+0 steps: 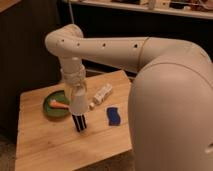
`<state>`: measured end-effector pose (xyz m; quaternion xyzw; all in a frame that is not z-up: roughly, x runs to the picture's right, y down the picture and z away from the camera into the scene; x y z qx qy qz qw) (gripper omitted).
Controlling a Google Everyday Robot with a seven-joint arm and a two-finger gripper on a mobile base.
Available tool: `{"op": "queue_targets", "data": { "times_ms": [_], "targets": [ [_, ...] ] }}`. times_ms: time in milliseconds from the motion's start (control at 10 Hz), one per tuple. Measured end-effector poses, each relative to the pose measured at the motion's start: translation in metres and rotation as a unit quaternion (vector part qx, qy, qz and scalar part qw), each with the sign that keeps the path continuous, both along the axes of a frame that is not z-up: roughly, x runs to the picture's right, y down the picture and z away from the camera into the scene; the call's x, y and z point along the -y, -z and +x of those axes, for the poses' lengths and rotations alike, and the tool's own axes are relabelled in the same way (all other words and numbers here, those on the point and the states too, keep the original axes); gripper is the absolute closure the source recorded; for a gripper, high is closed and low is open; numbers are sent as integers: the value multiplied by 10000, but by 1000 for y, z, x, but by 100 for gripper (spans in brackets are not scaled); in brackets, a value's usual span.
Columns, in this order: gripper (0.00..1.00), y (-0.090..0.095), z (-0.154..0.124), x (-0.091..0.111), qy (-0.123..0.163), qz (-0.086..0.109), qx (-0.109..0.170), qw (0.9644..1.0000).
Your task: Place the ceramic cup over the eraser
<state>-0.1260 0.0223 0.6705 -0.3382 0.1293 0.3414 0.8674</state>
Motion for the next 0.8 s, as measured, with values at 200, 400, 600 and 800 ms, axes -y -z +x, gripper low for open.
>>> {"op": "queue_targets", "data": {
  "times_ms": [200,400,600,800],
  "targets": [
    [100,-28,-2,-28,-83,-111,95,9999],
    [100,-37,-2,-40,-141,-202,155,9996],
    [100,-38,-5,-44,-142,-224,189,9995],
    [100,-40,-13,-57,-38,-228,190,9996]
  ]
}}
